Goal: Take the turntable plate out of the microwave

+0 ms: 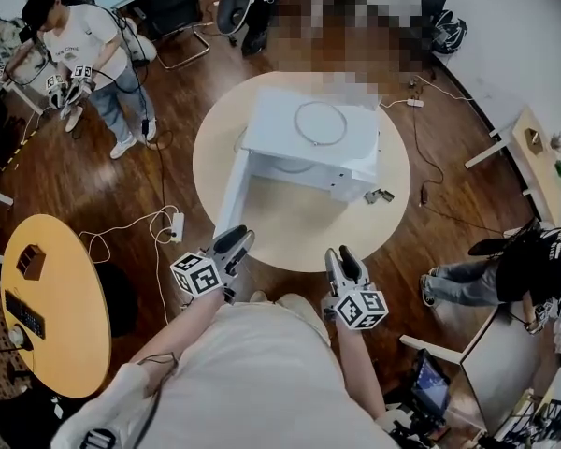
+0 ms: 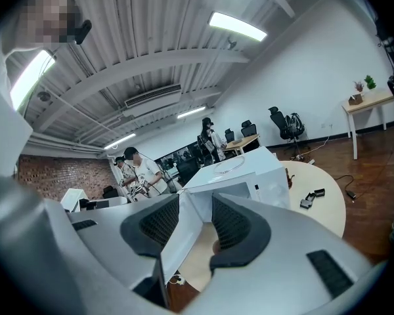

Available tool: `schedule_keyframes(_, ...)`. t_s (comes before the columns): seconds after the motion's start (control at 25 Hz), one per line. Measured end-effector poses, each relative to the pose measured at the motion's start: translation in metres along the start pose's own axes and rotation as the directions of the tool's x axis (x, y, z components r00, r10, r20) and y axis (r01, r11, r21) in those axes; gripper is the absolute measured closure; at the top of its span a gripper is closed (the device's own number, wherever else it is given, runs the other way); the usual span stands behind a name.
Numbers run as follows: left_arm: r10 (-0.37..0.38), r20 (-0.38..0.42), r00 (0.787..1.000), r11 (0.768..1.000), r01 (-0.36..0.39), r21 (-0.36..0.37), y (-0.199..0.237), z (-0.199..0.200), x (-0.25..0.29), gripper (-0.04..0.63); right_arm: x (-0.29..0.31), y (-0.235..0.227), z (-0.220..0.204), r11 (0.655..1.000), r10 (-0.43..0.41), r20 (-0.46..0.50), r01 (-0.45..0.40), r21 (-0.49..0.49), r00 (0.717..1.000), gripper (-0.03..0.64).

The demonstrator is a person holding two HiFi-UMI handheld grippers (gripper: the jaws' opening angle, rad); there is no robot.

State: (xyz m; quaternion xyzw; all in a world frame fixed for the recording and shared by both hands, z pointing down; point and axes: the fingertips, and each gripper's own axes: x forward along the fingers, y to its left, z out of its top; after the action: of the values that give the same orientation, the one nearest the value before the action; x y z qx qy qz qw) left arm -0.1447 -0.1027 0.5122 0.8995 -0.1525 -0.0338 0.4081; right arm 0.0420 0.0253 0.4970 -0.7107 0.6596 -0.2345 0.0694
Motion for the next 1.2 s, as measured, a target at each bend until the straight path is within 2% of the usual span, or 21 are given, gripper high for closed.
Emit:
schedule_keyframes(0.32,0.002,-0.014,1.000,1.000,-0.002,-0.011,-0.003,-0.011,0.001,0.468,0.000,0.001,-0.002,1.000,0.007,-0.014,-0.007,0.003,1.000,0.460)
schedule_keyframes(0.64,0.056,0.009,0.998,0.998,-0.056,-0.010,-0.002,-0.012,-0.001,0.468,0.011,-0.003,-0.003,0.998,0.058,-0.041,-0.058,0.012,0.997,0.460)
schedule_keyframes(0.96,0.088,0.018,0.996,0.996,-0.088,-0.001,-0.011,-0.014,0.037,0.468,0.035,-0.036,0.018,0.994,0.109,-0.052,-0.109,0.009,0.993,0.460)
schedule_keyframes(1.2,0.120,0.009,0.993,0.993,-0.120,-0.021,-0.020,-0.024,0.079,0.468,0.045,-0.071,0.034,0.991,0.137,-0.086,-0.136,0.014,0.987,0.460)
